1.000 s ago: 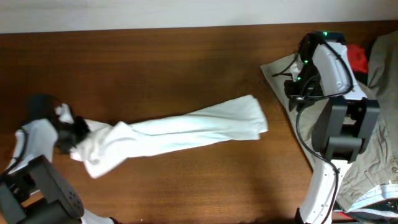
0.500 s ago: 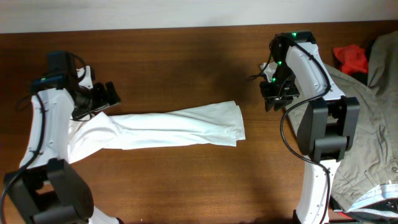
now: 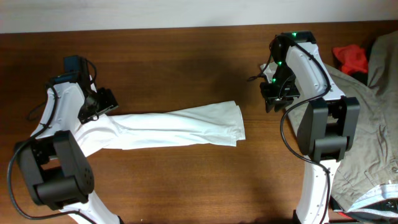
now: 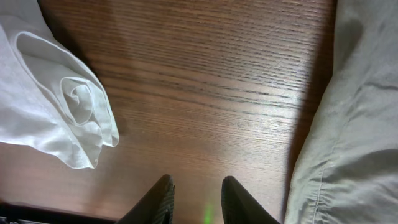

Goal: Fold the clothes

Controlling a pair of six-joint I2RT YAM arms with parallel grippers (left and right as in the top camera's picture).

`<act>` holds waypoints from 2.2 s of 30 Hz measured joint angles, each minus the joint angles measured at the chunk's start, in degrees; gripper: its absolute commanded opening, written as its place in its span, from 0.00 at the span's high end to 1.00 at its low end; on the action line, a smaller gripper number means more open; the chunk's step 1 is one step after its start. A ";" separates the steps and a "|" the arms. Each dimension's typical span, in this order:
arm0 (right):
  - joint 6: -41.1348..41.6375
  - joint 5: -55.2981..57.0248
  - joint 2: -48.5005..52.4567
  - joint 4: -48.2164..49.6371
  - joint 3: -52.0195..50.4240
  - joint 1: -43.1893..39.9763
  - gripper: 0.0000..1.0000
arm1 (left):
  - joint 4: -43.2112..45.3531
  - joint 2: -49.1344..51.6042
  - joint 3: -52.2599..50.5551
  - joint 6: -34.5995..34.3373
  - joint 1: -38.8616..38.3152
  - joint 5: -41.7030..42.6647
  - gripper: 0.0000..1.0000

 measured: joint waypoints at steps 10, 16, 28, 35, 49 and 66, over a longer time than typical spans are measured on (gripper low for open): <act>-0.15 0.00 0.00 -0.02 0.00 0.00 0.70 | -0.02 2.23 0.00 -0.57 0.00 -2.99 1.00; -0.17 0.02 0.00 0.00 0.00 0.00 0.70 | -0.46 2.01 0.02 0.76 0.00 2.58 1.00; -0.15 0.00 0.00 -1.20 0.00 0.00 0.70 | -2.32 -7.56 1.25 16.81 -15.91 16.15 0.99; -0.15 0.00 0.00 -1.70 0.00 0.02 0.70 | -4.98 -7.56 1.20 18.16 -17.75 12.87 0.42; -0.17 0.00 0.00 -1.99 0.00 0.02 0.70 | -5.33 -3.69 1.18 5.77 8.46 -1.22 0.41; -0.15 0.00 0.00 -2.56 0.00 0.02 0.69 | 4.02 5.35 4.63 5.77 20.83 1.33 0.76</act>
